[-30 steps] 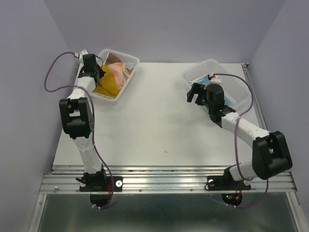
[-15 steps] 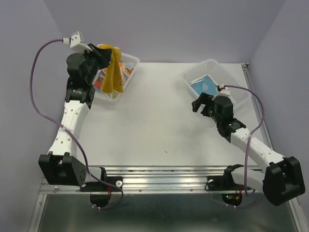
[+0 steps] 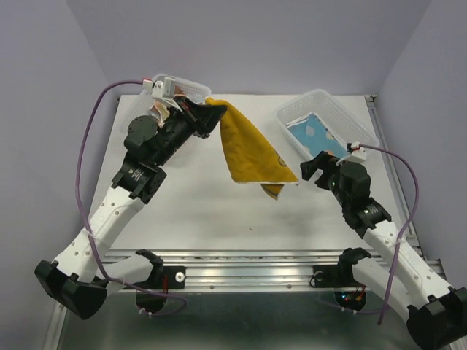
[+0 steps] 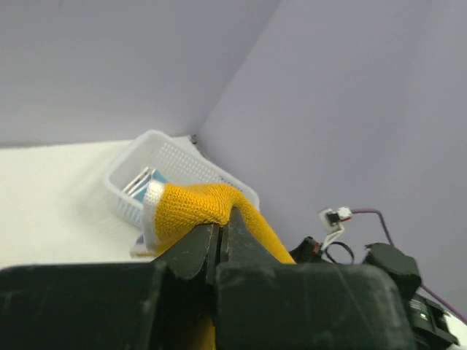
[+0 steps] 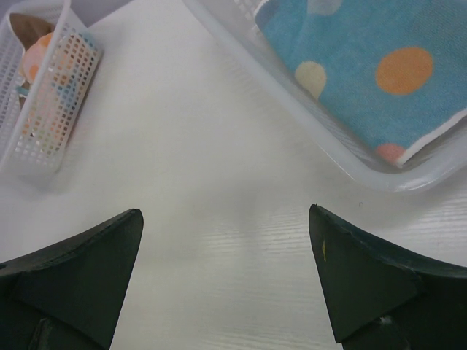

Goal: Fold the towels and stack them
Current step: Move the towel to the center of the board, then flatten out the crumpled towel

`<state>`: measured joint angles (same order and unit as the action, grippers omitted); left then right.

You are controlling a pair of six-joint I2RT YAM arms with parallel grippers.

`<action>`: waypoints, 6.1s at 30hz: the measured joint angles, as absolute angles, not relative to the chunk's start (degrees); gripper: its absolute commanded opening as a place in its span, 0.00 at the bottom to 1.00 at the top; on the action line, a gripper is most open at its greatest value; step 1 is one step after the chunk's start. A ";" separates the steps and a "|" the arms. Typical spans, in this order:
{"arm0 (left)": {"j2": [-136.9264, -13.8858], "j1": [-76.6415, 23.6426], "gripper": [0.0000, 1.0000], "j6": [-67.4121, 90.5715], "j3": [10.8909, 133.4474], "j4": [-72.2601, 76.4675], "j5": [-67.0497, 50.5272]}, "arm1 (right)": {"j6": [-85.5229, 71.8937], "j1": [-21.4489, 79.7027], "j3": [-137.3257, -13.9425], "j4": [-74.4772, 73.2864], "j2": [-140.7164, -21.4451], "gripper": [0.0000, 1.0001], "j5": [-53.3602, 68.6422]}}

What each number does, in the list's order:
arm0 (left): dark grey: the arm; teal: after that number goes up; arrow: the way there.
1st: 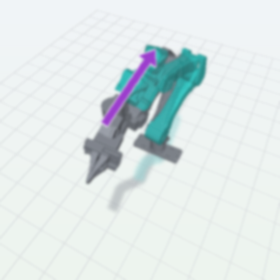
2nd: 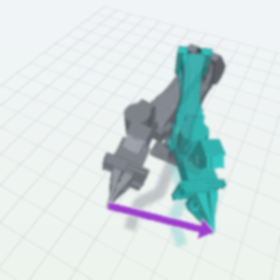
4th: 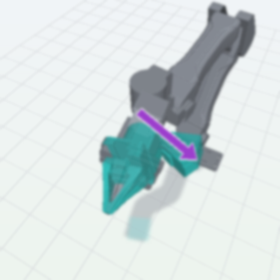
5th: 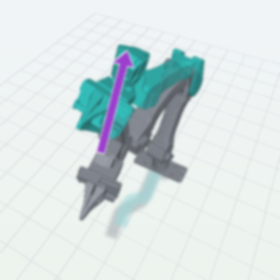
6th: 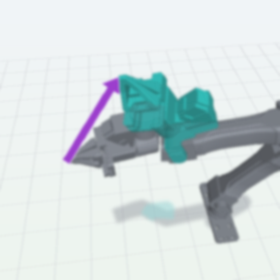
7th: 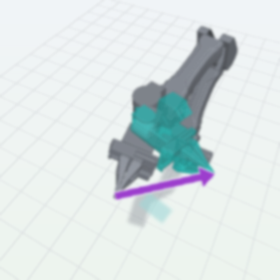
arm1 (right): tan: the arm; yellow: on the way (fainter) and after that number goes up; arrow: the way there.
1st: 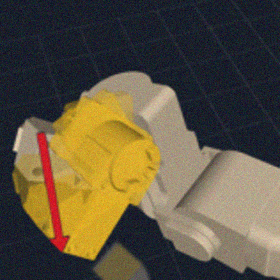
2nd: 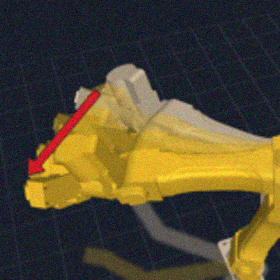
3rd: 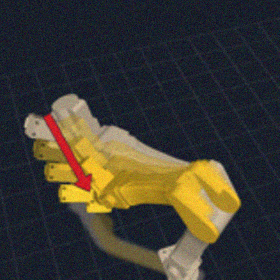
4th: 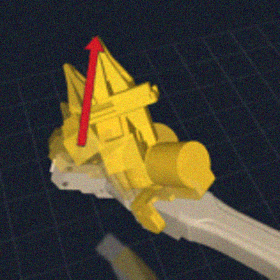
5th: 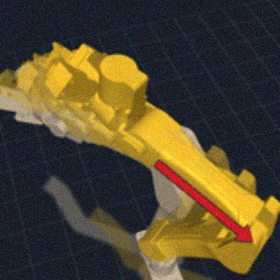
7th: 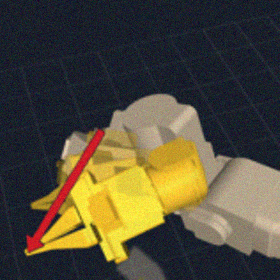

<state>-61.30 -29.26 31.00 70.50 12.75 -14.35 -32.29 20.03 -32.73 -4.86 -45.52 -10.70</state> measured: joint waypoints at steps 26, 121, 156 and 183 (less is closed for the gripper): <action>-58.54 -27.77 0.99 36.38 37.43 1.58 0.05 | -28.88 47.79 -39.46 -10.72 -74.74 1.00 -20.56; -51.24 -34.46 0.00 42.35 61.39 -23.49 40.34 | -14.09 44.45 -58.15 -9.34 -63.94 0.01 -45.10; -50.54 -51.53 0.99 48.45 43.05 -23.46 19.73 | -11.84 32.27 -42.50 0.10 -63.42 1.00 -7.20; -56.95 -14.13 0.99 49.56 32.40 -15.81 13.76 | -11.62 75.99 -63.07 -4.43 -105.51 0.68 -16.08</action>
